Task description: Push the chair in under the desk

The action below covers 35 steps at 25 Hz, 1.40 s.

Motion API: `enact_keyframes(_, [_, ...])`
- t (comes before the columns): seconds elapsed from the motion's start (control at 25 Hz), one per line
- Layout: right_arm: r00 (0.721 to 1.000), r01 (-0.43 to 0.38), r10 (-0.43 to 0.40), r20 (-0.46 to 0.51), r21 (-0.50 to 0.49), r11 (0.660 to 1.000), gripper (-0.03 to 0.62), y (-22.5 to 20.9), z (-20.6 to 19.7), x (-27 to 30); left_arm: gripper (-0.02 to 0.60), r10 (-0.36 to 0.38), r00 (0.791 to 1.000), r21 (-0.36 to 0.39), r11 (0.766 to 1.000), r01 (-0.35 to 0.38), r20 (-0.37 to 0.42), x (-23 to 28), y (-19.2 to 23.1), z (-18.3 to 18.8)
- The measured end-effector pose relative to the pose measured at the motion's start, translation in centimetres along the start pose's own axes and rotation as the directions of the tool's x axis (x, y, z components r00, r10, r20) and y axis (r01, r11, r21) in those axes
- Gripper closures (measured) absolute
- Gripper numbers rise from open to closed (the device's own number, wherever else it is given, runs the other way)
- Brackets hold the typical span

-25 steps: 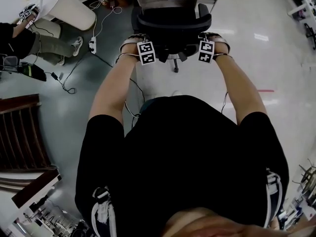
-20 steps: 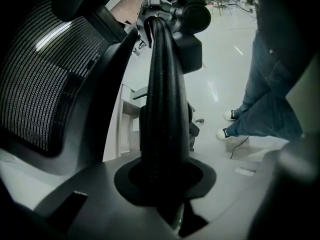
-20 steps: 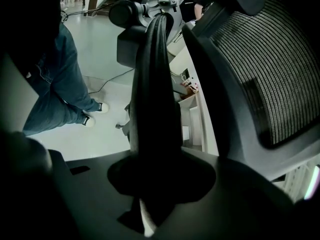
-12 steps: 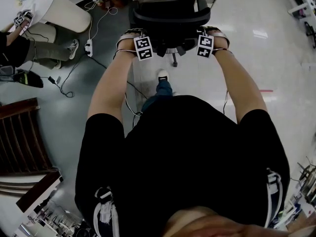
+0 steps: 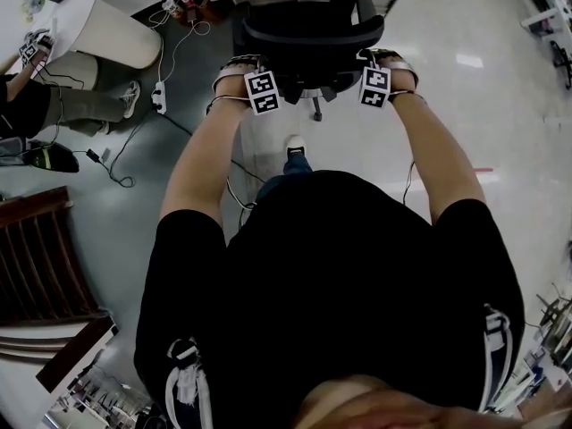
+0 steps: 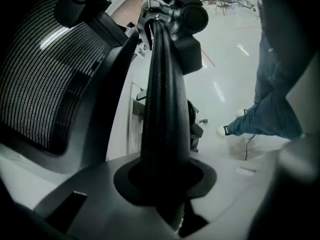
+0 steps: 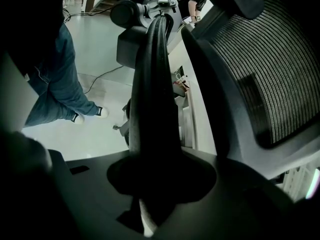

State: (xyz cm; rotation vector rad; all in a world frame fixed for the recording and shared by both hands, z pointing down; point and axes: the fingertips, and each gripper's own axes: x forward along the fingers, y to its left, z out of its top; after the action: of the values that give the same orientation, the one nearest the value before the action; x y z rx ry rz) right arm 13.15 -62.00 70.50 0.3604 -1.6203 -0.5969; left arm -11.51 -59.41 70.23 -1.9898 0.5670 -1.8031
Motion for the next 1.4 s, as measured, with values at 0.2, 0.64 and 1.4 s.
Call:
enact_keyframes(0.2, [1.000, 0.012, -0.012, 0.007, -0.004, 1.000, 0.474, -2.3, -0.6, 1.4, 0.494, -0.002, 1.000, -0.005, 1.000, 0.002, -0.005, 1.2, 2.1, 0.1])
enact_keyframes(0.64, [1.000, 0.019, -0.019, 0.017, -0.016, 1.000, 0.473, -5.5, -0.8, 3.7, 0.494, 0.001, 1.000, -0.011, 1.000, -0.001, -0.008, 3.3, 5.1, -0.3])
enact_keyframes(1.4, [0.998, 0.050, -0.049, 0.030, -0.022, 0.999, 0.471, -5.7, -0.8, 3.9, 0.491, 0.022, 1.000, -0.005, 1.000, -0.022, 0.001, 3.4, 5.5, -0.3])
